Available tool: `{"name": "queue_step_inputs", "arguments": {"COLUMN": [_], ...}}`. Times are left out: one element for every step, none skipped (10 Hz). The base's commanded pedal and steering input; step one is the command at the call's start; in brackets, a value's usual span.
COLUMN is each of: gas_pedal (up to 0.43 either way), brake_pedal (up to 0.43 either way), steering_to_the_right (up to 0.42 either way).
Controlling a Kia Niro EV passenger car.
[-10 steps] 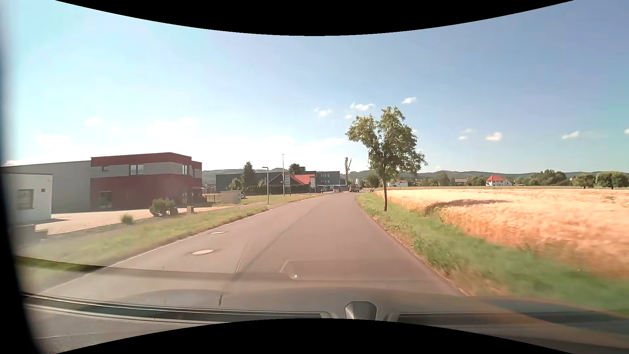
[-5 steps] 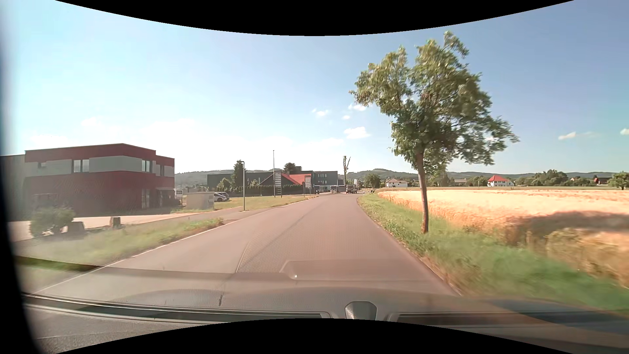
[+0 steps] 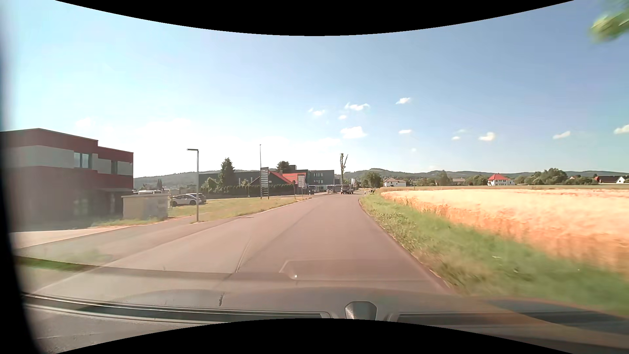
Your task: Follow the waypoints while adhering to traffic rules and regulations
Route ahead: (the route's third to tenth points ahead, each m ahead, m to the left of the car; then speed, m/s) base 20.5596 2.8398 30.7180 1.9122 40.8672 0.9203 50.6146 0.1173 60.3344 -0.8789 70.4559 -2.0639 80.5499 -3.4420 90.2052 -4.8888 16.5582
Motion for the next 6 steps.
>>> {"name": "queue_step_inputs", "arguments": {"gas_pedal": [0.189, 0.189, 0.189, 0.189, 0.189, 0.189], "brake_pedal": [0.006, 0.006, 0.006, 0.006, 0.006, 0.006], "steering_to_the_right": [0.010, 0.011, 0.011, 0.011, 0.011, 0.011]}}
